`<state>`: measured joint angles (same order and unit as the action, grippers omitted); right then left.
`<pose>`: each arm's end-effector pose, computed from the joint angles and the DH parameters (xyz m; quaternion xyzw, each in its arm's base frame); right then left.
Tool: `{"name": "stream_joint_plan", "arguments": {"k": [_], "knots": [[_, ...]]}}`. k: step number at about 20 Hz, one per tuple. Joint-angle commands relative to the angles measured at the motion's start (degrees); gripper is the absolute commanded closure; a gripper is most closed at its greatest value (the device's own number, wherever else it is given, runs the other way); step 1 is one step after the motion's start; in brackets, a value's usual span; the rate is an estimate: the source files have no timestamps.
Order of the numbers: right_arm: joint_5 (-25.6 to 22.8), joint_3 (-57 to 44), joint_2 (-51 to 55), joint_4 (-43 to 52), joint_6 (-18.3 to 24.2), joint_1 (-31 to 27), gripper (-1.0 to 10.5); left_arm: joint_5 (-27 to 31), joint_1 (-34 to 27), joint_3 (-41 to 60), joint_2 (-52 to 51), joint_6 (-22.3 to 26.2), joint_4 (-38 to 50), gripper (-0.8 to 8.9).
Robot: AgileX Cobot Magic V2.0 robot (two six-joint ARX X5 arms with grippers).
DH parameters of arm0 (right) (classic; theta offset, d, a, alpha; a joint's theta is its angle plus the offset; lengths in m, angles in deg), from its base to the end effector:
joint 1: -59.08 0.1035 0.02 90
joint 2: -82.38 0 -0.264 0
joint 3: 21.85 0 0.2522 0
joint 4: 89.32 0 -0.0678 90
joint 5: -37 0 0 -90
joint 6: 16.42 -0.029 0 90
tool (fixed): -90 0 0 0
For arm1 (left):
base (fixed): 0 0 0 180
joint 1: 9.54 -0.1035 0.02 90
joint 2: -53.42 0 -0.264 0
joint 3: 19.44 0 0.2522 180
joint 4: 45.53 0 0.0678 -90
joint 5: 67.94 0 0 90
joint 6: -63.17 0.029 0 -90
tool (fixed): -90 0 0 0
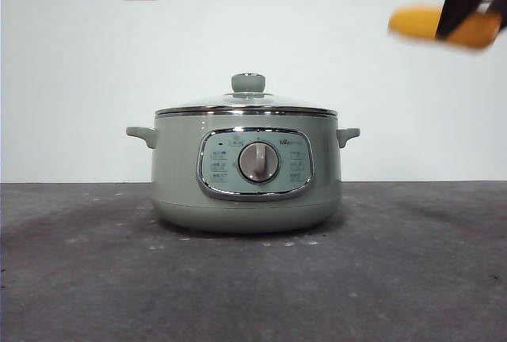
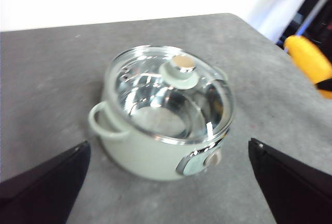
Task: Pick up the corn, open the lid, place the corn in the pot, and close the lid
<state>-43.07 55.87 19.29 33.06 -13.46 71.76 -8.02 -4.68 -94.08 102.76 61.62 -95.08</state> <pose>0.2087 0.0521 0.3369 -0.0324 0.3615 0.1918 0.9119 0.1589 -0.0281 0.3734 -0.0585 0.2089 -0.2907 0.9319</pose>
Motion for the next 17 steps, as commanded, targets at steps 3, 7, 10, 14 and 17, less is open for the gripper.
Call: {"name": "stream_joint_plan", "arguments": {"k": [3, 7, 10, 14, 17], "knots": [[1.22, 0.07, 9.14, -4.5, -1.49, 0.11, 9.6, 1.22, 7.96, -0.44, 8.52, -1.86, 11.96, 2.48], [4.55, 0.07, 13.07, -9.07, -1.49, 0.11, 9.6, 6.67, 14.69, -6.91, 20.94, 0.33, 14.8, 2.48], [7.26, 0.07, 14.23, -10.27, -1.75, 0.11, 9.6, 9.4, 17.53, -14.62, 30.73, 2.08, 14.43, 2.48], [7.3, 0.07, 14.36, -11.85, -1.9, 0.11, 9.6, 11.52, 19.26, -24.63, 42.4, 3.54, 14.34, 2.48], [7.3, 0.09, 14.36, -11.89, -1.9, 0.11, 9.6, 13.49, 20.15, -29.9, 48.7, 3.76, 14.01, 2.48]]}}
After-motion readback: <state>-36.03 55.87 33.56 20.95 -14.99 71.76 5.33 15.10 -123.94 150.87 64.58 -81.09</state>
